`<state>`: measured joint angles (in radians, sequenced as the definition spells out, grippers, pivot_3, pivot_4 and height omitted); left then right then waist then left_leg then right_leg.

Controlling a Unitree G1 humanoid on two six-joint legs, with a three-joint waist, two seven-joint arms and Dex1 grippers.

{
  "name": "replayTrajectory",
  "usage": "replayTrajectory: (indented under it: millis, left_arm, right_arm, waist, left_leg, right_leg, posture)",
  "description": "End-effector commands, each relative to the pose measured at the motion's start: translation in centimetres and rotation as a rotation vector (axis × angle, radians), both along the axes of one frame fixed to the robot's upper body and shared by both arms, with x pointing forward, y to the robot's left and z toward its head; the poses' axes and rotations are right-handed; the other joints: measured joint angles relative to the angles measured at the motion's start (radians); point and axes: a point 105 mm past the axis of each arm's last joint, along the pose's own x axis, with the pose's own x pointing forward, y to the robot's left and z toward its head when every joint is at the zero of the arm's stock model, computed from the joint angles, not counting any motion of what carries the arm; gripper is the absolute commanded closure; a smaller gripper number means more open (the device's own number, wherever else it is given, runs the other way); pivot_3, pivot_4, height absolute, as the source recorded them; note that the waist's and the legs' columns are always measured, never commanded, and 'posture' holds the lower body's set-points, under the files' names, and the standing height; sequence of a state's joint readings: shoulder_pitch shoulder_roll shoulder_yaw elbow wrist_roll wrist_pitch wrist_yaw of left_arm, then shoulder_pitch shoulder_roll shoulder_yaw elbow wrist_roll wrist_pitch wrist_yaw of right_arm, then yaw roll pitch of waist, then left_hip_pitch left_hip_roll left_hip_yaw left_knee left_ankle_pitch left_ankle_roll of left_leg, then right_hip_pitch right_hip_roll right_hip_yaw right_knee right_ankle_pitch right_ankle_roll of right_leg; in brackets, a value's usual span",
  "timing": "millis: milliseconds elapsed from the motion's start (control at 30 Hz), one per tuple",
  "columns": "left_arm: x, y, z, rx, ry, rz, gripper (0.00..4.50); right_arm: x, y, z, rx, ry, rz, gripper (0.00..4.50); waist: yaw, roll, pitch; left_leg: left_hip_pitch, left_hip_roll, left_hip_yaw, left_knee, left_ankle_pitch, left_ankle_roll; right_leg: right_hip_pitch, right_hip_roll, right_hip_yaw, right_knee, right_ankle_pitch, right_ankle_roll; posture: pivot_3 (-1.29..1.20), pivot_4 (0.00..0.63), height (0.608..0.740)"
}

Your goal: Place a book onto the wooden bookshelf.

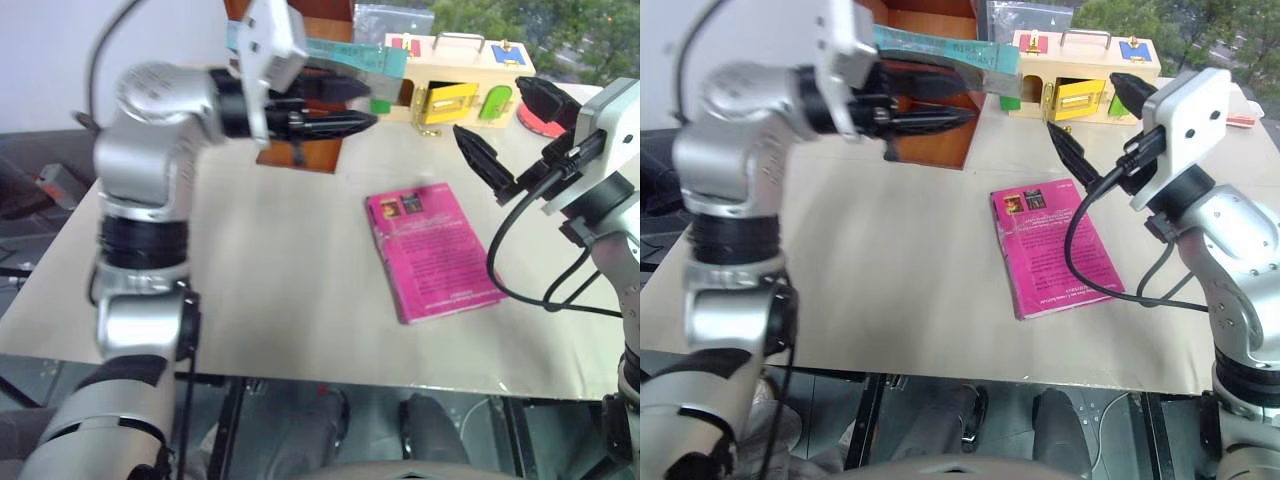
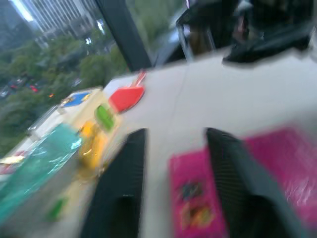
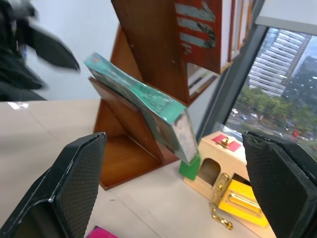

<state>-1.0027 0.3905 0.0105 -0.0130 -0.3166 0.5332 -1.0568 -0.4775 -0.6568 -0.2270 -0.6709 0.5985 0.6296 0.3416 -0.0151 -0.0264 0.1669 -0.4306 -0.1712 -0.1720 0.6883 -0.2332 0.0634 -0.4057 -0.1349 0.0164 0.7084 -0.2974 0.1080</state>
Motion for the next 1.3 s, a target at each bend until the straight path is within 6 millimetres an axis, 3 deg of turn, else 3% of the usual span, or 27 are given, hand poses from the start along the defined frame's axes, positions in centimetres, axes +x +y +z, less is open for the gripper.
replayTrajectory:
  millis: [33, 200, 300, 400, 533, 600, 767, 933, 1033, 1133, 1167, 1200, 1300]
  left_arm:
    - [3.1, -4.8, -0.8, -0.298, -0.01, 0.198, 4.47]
    - [7.2, -10.1, -2.4, -0.404, 0.019, 0.424, 4.47]
    - [8.9, -11.2, -2.8, -0.416, 0.023, 0.557, 4.47]
    - [10.1, -10.2, -1.6, -0.463, -0.036, 0.711, 4.47]
    - [12.0, -6.2, -0.9, -0.525, -0.065, 0.981, 4.47]
    - [12.1, -5.0, -0.5, -0.561, -0.091, 1.019, 4.47]
    - [12.0, -4.9, -1.2, -0.605, -0.053, 0.945, 4.47]
    - [10.4, -7.3, -3.7, -0.581, 0.046, 0.606, 4.47]
    - [9.2, -6.2, -6.3, -0.556, 0.107, 0.444, 4.47]
    - [7.9, -4.8, -7.4, -0.54, 0.132, 0.367, 4.47]
    - [7.6, -3.8, -8.0, -0.529, 0.147, 0.357, 3.95]
    - [7.3, -2.4, -8.6, -0.523, 0.168, 0.356, 3.79]
    - [6.3, 1.0, -10.4, -0.465, 0.218, 0.382, 2.4]
  right_arm:
    - [-1.7, -0.4, 1.4, -0.014, -0.06, -0.028, 0.0]
    - [-2.3, -0.9, 1.7, -0.014, -0.059, -0.081, 0.0]
    - [-2.4, -1.1, 1.6, -0.015, -0.054, -0.109, 0.0]
    - [-2.4, -1.4, 1.6, 0.003, -0.056, -0.139, 0.0]
    - [-2.5, -1.2, 1.2, 0.029, -0.054, -0.151, 0.0]
    - [-2.5, -1.2, 1.1, 0.04, -0.052, -0.153, 0.0]
    - [-2.5, -1.3, 0.8, 0.051, -0.045, -0.158, 0.0]
    - [-2.2, -1.1, 0.3, 0.046, -0.029, -0.146, 0.0]
    - [-2.2, -0.9, 0.0, 0.047, -0.02, -0.119, 0.0]
    - [-2.4, -0.8, -0.5, 0.033, -0.006, -0.086, 0.0]
    - [-2.5, -0.7, -0.8, 0.02, 0.006, -0.063, 0.0]
    - [-2.6, -0.6, -1.2, 0.006, 0.018, -0.04, 0.0]
    - [-2.9, -0.8, -2.1, -0.028, 0.042, -0.003, 0.0]
  waist:
    - [0.023, -0.002, 0.0]
    - [0.027, -0.002, 0.0]
    - [0.028, -0.002, 0.0]
    - [0.025, -0.002, 0.0]
    - [0.026, -0.003, 0.0]
    - [0.022, -0.002, 0.0]
    - [-0.001, -0.002, 0.0]
    - [0.001, -0.001, -0.001]
    - [-0.002, -0.001, -0.001]
    - [-0.003, -0.001, -0.001]
    - [-0.001, -0.001, -0.001]
    - [-0.001, 0.0, -0.001]
    - [-0.005, 0.001, -0.002]
  left_leg:
    - [0.001, 0.0, -0.001, 0.0, 0.001, -0.001]
    - [-0.001, 0.002, 0.003, -0.001, 0.002, -0.003]
    - [-0.002, 0.002, 0.004, -0.002, 0.002, -0.003]
    - [-0.002, 0.002, 0.005, -0.004, 0.002, -0.003]
    - [-0.004, 0.002, 0.006, -0.004, 0.002, -0.003]
    - [-0.004, 0.002, 0.007, -0.004, 0.002, -0.003]
    - [-0.002, 0.002, 0.012, -0.004, 0.002, -0.003]
    - [-0.001, 0.003, 0.012, -0.004, 0.002, -0.003]
    - [-0.002, 0.002, 0.012, -0.004, 0.002, -0.003]
    - [-0.002, 0.003, 0.012, -0.004, 0.002, -0.002]
    - [-0.002, 0.003, 0.012, -0.004, 0.002, -0.003]
    - [-0.002, 0.003, 0.011, -0.004, 0.002, -0.003]
    - [-0.001, 0.003, 0.011, -0.004, 0.002, -0.003]
  right_leg:
    - [0.001, 0.0, 0.0, -0.001, 0.001, 0.0]
    - [-0.001, -0.004, 0.003, 0.0, 0.004, -0.001]
    - [-0.002, -0.005, 0.004, -0.001, 0.004, -0.001]
    - [-0.002, -0.005, 0.006, -0.003, 0.004, -0.001]
    - [-0.006, -0.005, 0.007, -0.002, 0.004, -0.001]
    - [-0.006, -0.004, 0.009, -0.001, 0.004, -0.001]
    - [-0.007, -0.004, 0.01, 0.002, 0.005, -0.001]
    - [-0.007, -0.002, 0.01, 0.003, 0.005, -0.001]
    - [-0.007, -0.002, 0.011, 0.002, 0.005, -0.001]
    - [-0.008, -0.002, 0.011, 0.002, 0.005, -0.001]
    - [-0.008, -0.002, 0.011, 0.002, 0.005, -0.001]
    - [-0.008, -0.001, 0.01, 0.002, 0.005, -0.001]
    - [-0.007, -0.001, 0.011, 0.001, 0.005, -0.001]
  posture:
    - [0.0, 0.15, 0.74]
    - [0.0, 0.15, 0.74]
    - [0.0, 0.15, 0.74]
    - [0.0, 0.15, 0.74]
    - [0.0, 0.15, 0.74]
    - [0.0, 0.15, 0.74]
    - [0.0, 0.15, 0.74]
    - [0.0, 0.15, 0.74]
    - [0.0, 0.15, 0.74]
    - [0.0, 0.15, 0.74]
    - [0.0, 0.15, 0.74]
    - [0.0, 0.15, 0.74]
    - [0.0, 0.15, 0.74]
